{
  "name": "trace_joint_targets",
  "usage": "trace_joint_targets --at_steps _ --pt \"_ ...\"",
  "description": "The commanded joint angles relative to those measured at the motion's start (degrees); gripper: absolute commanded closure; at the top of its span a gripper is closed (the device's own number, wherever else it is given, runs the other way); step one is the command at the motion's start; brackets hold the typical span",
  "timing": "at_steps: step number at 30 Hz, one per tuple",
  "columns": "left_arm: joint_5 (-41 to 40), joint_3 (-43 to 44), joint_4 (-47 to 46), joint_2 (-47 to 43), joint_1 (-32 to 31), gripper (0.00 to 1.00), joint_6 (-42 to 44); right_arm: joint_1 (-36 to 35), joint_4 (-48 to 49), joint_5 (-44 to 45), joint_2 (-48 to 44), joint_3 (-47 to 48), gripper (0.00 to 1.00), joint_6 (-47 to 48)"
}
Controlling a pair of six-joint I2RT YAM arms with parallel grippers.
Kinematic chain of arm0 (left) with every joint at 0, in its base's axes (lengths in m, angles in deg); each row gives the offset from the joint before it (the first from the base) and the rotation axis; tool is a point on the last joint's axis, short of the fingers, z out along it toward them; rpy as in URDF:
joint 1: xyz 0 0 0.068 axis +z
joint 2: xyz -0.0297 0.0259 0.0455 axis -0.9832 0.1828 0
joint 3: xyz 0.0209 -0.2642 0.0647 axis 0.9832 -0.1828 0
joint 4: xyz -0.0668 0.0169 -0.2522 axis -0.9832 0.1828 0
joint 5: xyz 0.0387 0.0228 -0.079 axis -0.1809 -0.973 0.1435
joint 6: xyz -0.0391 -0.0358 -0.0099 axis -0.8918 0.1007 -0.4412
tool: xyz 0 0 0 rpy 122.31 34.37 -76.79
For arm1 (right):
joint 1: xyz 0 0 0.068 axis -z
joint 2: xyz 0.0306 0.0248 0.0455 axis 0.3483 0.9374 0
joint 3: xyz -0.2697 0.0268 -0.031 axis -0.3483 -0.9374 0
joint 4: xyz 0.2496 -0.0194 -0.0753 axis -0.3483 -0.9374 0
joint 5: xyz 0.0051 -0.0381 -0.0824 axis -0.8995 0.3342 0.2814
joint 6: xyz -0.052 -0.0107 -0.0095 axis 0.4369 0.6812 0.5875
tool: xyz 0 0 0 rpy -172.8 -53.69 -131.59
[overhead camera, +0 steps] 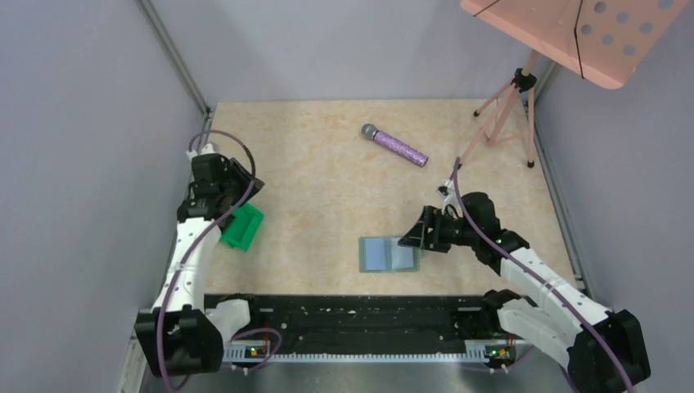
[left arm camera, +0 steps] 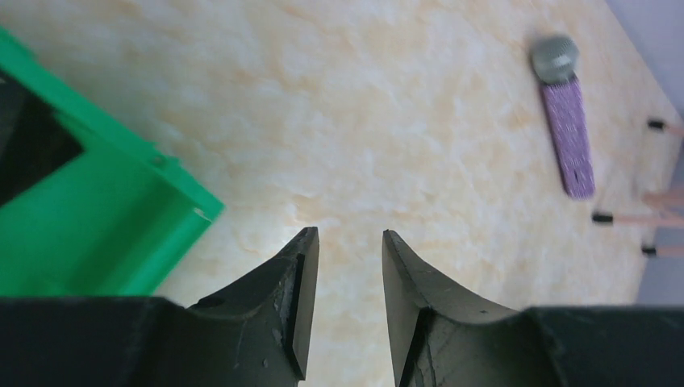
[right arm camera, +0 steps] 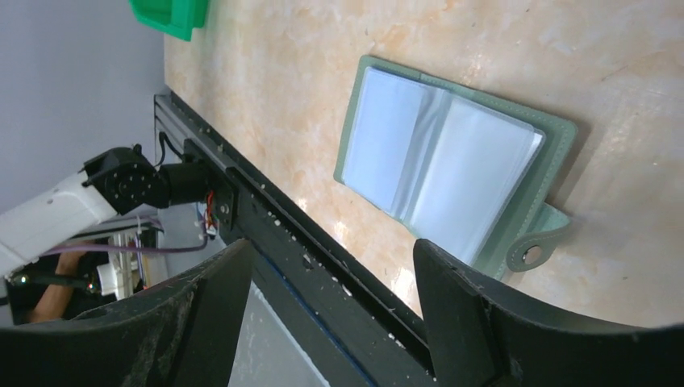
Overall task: Take the credit cards out of the card holder
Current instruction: Place the credit card in the storage box, then remove the credit card from the card holder.
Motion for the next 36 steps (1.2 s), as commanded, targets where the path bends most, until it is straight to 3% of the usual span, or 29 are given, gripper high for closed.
trace_joint_targets --at_steps 1,8,13,17,22,29,36 --pt "6.3 -1.6 0.6 -2.6 -9.0 0.6 0.7 -1.8 0.8 6.4 0.2 3.0 0.29 -3.1" --pt "12.2 -9.2 -6.4 -3.6 -22.2 0.6 -5.5 -14.3 2.0 21.2 3.3 5.9 0.4 -8.2" --pt "15.4 -14.7 -12.2 -2.8 -27.3 0.62 -9.3 -21.7 3.9 32.1 10.7 8.4 0.51 -10.5" --pt "11.6 -19.0 -12.2 -6.5 -27.7 0.63 -9.6 -27.4 -3.8 42.0 21.3 16.9 0.38 -10.2" --pt "6.5 -19.6 -7.1 -12.3 -27.7 0.62 -5.9 -31.7 -9.9 50.3 30.0 22.9 0.33 -13.0" --pt "1.8 -19.2 -3.4 -18.1 -27.7 0.62 -3.6 -34.6 -12.2 52.6 38.8 27.4 0.27 -13.9" --pt "2.4 -18.8 -3.8 -17.6 -27.7 0.62 -4.0 -36.7 -15.6 54.6 44.2 30.2 0.25 -13.3"
